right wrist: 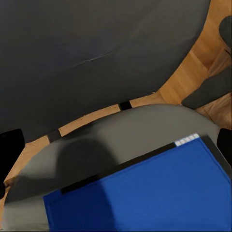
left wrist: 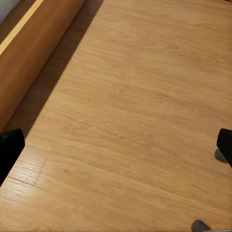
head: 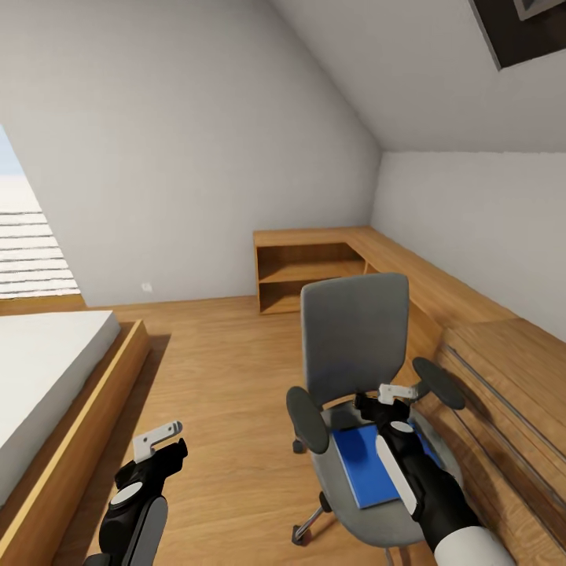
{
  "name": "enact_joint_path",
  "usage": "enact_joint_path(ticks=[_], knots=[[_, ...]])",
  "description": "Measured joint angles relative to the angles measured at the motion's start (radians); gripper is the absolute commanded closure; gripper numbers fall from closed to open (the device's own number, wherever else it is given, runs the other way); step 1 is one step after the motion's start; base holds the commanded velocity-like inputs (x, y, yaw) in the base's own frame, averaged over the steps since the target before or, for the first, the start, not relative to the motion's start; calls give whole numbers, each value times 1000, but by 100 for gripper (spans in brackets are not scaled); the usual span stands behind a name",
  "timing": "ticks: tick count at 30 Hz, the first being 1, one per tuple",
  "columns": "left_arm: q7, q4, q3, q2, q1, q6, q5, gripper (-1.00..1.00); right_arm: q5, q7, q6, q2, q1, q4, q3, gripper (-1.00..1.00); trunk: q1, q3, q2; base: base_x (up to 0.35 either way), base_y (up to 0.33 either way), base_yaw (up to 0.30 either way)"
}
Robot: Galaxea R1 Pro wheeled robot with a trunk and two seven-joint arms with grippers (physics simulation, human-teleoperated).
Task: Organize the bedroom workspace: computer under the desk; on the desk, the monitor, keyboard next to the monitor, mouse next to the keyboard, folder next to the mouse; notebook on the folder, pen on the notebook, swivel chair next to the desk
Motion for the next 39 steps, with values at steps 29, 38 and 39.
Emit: enact_joint_path(ticks=[29,38,39], knots=[[-1,0,-1,3,0,-8,0,-100,-9,44,-184,-44,-379,710,-5,-100,111,-91,-203,0,0,0],[-1,0,-1,2,0,-8,0,-100,-46,44,-154,-45,-438,796,-8,-100,123,-100,-224,0,0,0],[-1,0,0,3,0,-8,0,-100,-52,44,-154,-45,-439,798,-8,-100,123,-100,-224,0,0,0]])
